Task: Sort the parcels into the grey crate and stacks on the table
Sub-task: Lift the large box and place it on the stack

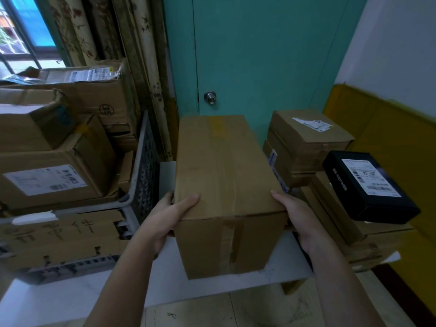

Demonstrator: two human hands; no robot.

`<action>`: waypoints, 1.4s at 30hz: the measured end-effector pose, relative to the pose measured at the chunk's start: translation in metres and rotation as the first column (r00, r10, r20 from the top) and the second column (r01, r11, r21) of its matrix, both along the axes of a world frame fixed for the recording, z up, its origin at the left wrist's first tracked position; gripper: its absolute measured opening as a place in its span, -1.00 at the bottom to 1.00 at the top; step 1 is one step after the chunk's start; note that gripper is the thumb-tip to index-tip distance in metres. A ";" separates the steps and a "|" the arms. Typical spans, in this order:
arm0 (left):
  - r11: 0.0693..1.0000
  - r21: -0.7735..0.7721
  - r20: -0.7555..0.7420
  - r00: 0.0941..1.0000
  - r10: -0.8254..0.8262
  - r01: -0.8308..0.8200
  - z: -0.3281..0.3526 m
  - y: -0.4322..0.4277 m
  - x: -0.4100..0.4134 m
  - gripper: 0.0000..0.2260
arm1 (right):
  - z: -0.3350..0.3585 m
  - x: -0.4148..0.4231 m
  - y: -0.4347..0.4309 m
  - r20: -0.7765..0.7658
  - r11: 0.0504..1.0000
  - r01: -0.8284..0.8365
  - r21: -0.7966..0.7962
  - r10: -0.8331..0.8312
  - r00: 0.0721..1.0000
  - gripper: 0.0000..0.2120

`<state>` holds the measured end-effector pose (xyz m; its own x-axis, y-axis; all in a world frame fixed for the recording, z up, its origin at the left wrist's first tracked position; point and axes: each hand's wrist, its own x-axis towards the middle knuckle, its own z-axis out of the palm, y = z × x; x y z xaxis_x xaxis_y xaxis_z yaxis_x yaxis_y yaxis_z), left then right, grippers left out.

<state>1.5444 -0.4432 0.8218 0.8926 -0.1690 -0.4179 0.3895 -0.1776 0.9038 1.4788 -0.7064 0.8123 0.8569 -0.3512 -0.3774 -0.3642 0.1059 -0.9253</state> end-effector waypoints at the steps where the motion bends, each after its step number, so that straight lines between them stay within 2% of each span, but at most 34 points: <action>1: 1.000 -0.011 0.005 1.000 -0.002 0.002 0.000 0.000 -0.001 -0.32 | -0.001 0.000 0.000 0.010 1.000 0.005 0.013 -0.005 1.000 -0.78; 6: 0.998 -0.068 0.050 0.999 -0.006 0.009 -0.004 0.002 -0.001 -0.34 | -0.005 0.000 0.004 0.039 0.999 0.035 -0.001 -0.035 0.999 -0.81; 11: 0.989 -0.150 0.125 0.992 0.035 -0.016 -0.010 0.010 -0.003 -0.42 | -0.008 -0.003 0.002 0.129 0.998 -0.028 0.048 0.022 0.991 -0.81; 14: 0.994 -0.113 0.205 0.978 0.022 0.001 -0.024 0.018 -0.001 -0.25 | -0.020 -0.003 0.002 0.183 0.996 -0.051 0.076 0.037 0.982 -0.71; 16: 0.997 -0.064 0.249 0.968 -0.022 0.039 -0.034 0.020 -0.001 -0.20 | -0.032 -0.001 0.004 0.189 0.998 -0.063 0.016 0.059 0.980 -0.61; 18: 0.997 -0.014 0.264 0.962 -0.066 0.072 -0.041 0.020 0.000 -0.17 | -0.040 0.001 0.007 0.162 0.997 -0.078 -0.019 0.080 0.984 -0.55; 22: 0.987 0.034 0.242 0.957 -0.163 0.159 -0.055 0.024 0.003 0.02 | -0.055 0.003 0.009 0.121 0.990 -0.124 -0.072 0.132 0.984 -0.53; 26: 0.982 0.061 0.239 0.953 -0.188 0.178 -0.059 0.027 0.005 0.02 | -0.059 0.005 0.007 0.098 0.980 -0.155 -0.125 0.168 0.981 -0.57; 29: 0.974 0.112 0.248 0.944 -0.217 0.195 -0.057 0.025 0.005 0.01 | -0.056 0.006 0.004 0.055 0.946 -0.219 -0.237 0.238 0.970 -0.63; 32: 0.958 0.204 0.250 0.935 -0.251 0.202 -0.057 0.021 0.002 -0.02 | -0.057 0.006 0.004 -0.051 0.894 -0.302 -0.330 0.303 0.952 -0.65; 34: 0.959 0.211 0.228 0.944 -0.238 0.190 -0.056 0.021 0.000 -0.05 | -0.060 0.005 0.004 -0.147 0.853 -0.351 -0.387 0.319 0.936 -0.66; 37: 0.990 0.055 0.203 0.970 -0.138 0.129 -0.044 0.021 -0.001 -0.08 | -0.057 0.004 0.005 -0.220 0.848 -0.400 -0.349 0.340 0.914 -0.56; 39: 0.996 0.014 0.229 0.970 -0.084 0.082 -0.035 0.019 0.000 -0.07 | -0.046 0.003 0.010 -0.157 0.893 -0.350 -0.282 0.317 0.935 -0.44; 42: 1.000 0.011 0.306 0.952 -0.005 0.002 -0.027 0.014 0.001 -0.16 | -0.035 0.003 0.016 0.010 0.915 -0.206 -0.346 0.224 0.975 -0.25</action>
